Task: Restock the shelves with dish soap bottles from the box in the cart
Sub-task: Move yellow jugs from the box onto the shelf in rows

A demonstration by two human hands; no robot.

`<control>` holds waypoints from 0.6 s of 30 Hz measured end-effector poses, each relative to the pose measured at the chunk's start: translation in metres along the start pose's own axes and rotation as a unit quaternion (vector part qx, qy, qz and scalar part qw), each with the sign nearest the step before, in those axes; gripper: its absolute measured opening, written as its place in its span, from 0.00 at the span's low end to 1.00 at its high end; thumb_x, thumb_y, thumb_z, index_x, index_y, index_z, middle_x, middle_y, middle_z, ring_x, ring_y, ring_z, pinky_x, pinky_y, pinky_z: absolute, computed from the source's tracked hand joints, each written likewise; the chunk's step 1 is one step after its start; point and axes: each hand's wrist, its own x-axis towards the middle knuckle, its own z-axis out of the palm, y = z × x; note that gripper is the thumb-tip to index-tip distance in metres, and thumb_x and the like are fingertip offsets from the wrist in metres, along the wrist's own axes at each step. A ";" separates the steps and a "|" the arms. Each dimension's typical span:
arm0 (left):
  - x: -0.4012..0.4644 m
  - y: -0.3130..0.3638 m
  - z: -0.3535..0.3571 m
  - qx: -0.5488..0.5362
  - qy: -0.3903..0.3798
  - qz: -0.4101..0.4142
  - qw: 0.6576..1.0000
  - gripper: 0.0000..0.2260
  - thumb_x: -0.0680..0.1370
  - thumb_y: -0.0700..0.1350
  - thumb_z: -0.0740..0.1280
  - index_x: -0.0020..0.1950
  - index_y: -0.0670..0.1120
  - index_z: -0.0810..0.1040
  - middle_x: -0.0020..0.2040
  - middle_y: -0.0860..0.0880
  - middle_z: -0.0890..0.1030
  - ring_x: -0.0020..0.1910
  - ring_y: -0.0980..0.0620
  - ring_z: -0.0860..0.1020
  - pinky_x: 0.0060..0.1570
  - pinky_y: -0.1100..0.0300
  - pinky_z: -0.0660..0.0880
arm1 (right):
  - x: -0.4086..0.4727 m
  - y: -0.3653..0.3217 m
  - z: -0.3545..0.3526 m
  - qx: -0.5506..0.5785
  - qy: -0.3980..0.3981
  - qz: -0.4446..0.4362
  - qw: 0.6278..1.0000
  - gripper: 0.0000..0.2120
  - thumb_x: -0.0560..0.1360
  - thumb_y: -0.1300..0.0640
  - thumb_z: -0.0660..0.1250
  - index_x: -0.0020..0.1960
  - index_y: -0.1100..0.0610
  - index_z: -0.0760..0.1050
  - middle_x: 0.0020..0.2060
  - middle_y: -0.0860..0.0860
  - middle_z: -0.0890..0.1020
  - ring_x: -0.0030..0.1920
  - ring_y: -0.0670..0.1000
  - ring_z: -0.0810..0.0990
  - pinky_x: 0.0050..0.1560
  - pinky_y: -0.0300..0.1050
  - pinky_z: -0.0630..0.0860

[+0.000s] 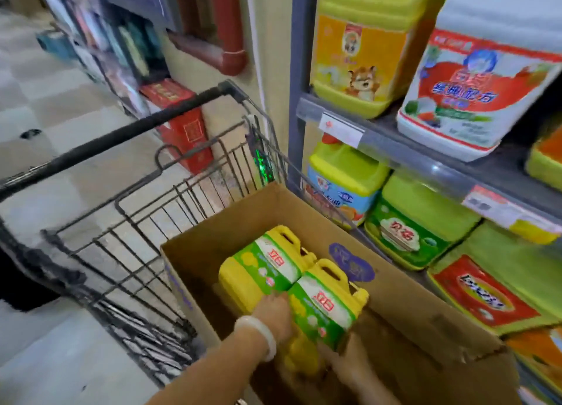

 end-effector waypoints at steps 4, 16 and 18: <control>0.046 0.009 0.005 -0.029 -0.015 0.004 0.999 0.29 0.73 0.52 0.70 0.68 0.42 0.64 0.67 0.43 0.68 0.67 0.44 0.67 0.66 0.53 0.67 | 0.026 -0.022 0.003 0.118 0.066 0.061 0.989 0.30 0.62 0.46 0.79 0.59 0.57 0.75 0.51 0.55 0.83 0.48 0.54 0.82 0.50 0.50 0.79; 0.063 0.026 0.021 -0.055 -0.058 -0.007 0.997 0.43 0.69 0.54 0.74 0.74 0.43 0.54 0.69 0.45 0.64 0.71 0.44 0.62 0.71 0.53 0.62 | 0.030 -0.002 -0.012 0.339 -0.048 0.211 0.916 0.16 0.65 0.62 0.76 0.52 0.62 0.80 0.42 0.59 0.85 0.39 0.56 0.84 0.35 0.44 0.79; 0.064 0.025 0.030 -0.139 -0.084 -0.023 0.986 0.45 0.67 0.48 0.77 0.74 0.42 0.52 0.69 0.45 0.68 0.69 0.46 0.67 0.68 0.56 0.65 | 0.025 0.003 -0.009 0.351 -0.038 0.214 0.911 0.24 0.58 0.61 0.78 0.53 0.63 0.79 0.46 0.61 0.85 0.44 0.58 0.84 0.40 0.48 0.80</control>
